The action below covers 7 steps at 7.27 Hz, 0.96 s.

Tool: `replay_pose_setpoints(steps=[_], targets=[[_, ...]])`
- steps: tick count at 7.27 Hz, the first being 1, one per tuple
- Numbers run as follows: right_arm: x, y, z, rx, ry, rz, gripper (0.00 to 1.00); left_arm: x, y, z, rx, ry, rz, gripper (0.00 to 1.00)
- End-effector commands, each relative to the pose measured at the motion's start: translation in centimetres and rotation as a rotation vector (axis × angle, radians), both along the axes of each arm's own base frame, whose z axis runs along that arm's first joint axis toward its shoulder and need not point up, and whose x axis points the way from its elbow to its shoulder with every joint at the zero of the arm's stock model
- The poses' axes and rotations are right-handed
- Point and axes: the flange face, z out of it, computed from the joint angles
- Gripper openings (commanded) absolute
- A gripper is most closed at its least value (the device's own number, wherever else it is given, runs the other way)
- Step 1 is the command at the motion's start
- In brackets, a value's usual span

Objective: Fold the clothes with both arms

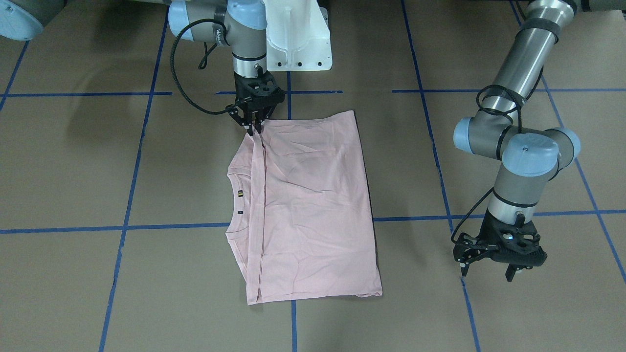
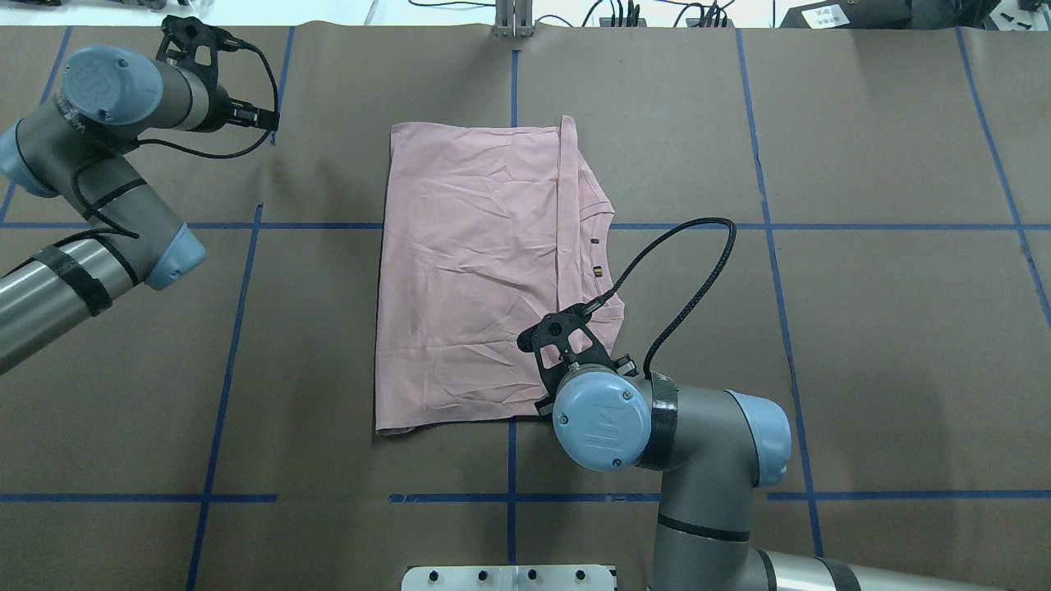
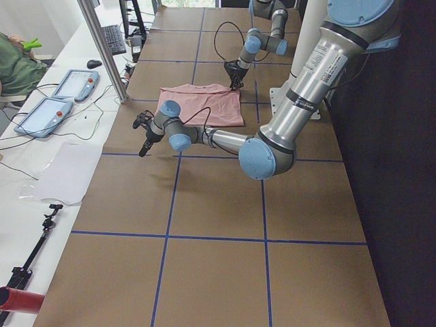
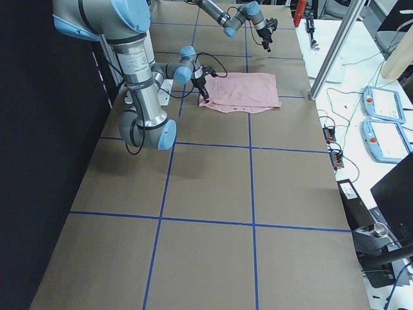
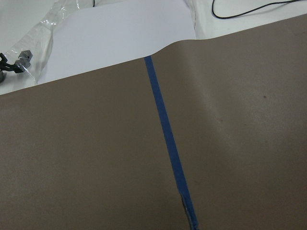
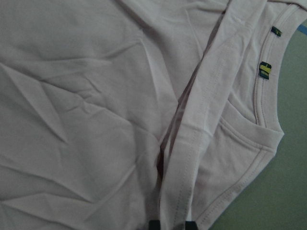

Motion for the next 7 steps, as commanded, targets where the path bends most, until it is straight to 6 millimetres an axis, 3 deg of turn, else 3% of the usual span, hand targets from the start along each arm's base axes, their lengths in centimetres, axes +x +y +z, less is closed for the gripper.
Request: replay_pose_setpoints(steps=[1,3,6,7], targets=[[0.3,-0.4,-0.1,0.0,0.004,0.005,0.0,0.0,0.0,-0.1,0.002,0.002,0.0,1.0],[2.0,-0.4,-0.7,-0.001,0.005,0.014,0.0,0.0,0.0,-0.1,0.002,0.002,0.0,1.0],[2.7,0.1,2.9,-0.001,0.061,0.025,0.0,0.1,0.1,-0.1,-0.001,0.004,-0.001,1.0],[3.9,0.4,3.6,-0.003,0.06,0.039,0.04,0.1,0.1,-0.1,-0.002,0.003,-0.001,1.0]])
